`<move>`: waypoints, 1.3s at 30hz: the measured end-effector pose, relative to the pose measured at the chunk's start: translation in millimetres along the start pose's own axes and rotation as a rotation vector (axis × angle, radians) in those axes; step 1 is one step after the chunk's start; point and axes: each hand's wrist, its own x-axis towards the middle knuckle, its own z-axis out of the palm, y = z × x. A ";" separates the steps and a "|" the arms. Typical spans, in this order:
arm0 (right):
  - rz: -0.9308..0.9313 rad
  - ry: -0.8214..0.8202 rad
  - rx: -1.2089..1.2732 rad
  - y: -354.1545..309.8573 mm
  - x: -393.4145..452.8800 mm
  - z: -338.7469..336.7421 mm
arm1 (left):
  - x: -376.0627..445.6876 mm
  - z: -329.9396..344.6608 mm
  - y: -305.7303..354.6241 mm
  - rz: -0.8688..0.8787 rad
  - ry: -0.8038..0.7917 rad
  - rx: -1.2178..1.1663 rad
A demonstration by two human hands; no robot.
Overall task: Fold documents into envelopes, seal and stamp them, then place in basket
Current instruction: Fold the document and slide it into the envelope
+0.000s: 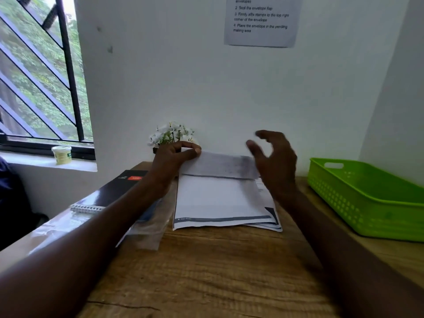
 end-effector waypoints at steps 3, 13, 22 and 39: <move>-0.256 -0.178 -0.134 -12.3 -8.1 13.7 | -8.2 9.8 2.5 0.100 -0.076 0.091; -0.040 -0.127 0.038 -10.1 -5.9 5.8 | -3.6 2.7 7.6 -0.025 0.013 -0.141; 0.584 -0.006 0.528 6.4 7.0 -5.4 | 0.3 -12.7 7.9 -0.187 0.077 -0.385; 0.764 -0.160 0.772 -8.8 -2.8 -2.2 | -1.3 -4.0 0.2 -0.222 0.041 -0.392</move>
